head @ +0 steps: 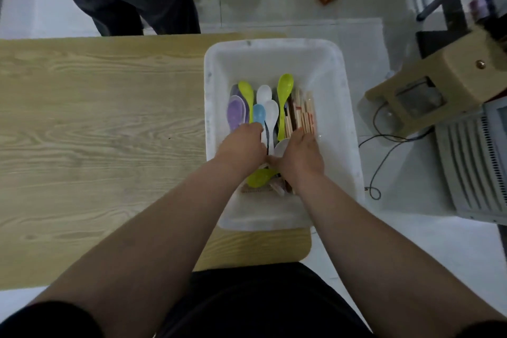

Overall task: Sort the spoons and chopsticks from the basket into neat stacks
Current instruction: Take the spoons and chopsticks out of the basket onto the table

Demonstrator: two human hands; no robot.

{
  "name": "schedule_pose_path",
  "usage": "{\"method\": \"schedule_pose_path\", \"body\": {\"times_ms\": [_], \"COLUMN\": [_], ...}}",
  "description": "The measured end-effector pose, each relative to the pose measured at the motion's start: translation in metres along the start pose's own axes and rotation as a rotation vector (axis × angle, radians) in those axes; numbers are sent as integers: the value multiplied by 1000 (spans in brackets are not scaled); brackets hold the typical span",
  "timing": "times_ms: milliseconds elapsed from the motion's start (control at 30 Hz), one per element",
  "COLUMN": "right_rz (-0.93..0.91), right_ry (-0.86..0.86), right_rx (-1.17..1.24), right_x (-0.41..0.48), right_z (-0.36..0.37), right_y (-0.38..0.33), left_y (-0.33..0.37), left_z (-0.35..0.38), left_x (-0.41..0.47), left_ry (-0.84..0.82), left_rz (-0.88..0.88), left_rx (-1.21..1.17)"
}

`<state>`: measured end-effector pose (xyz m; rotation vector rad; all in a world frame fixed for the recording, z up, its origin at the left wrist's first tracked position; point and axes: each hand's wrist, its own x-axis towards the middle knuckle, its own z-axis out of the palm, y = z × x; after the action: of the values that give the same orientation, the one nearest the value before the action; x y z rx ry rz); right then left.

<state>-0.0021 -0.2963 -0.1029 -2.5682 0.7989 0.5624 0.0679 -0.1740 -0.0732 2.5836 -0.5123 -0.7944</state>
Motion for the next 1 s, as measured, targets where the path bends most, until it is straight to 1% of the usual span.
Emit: {"method": "schedule_pose_path", "body": {"times_ms": [67, 100, 200, 300, 400, 567, 633, 767, 933, 1000], "right_rz": [21, 37, 84, 108, 83, 31, -6, -108, -178, -192], "right_ry": [18, 13, -33, -21, -1, -12, -37, -87, -58, -41], "right_rx": [20, 34, 92, 188, 304, 522, 528, 559, 625, 620], "right_x": [2, 3, 6, 8, 8, 7, 7, 9, 8, 4], "right_z": [2, 2, 0, -3, -6, -12, -16, -18, -20, -20], "right_y": [-1, -1, 4, 14, 25, 38, 41, 45, 50, 53], "left_y": [3, 4, 10, 13, 15, 23, 27, 37, 46, 46], "left_z": [5, 7, 9, 14, 19, 21, 23, 28, 30, 31], "left_x": [22, 29, 42, 50, 54, 51, 46, 41, 41, 41], "left_ry": [-114, -151, -165, -158, -149, -130, -89, -29, -38, -35], "left_rz": [1, -2, -1, 9, -19, -169, -226, -263, -383, -395], "left_rx": [253, 338, 488, 566, 552, 465, 434, 416, 301, 275]}}
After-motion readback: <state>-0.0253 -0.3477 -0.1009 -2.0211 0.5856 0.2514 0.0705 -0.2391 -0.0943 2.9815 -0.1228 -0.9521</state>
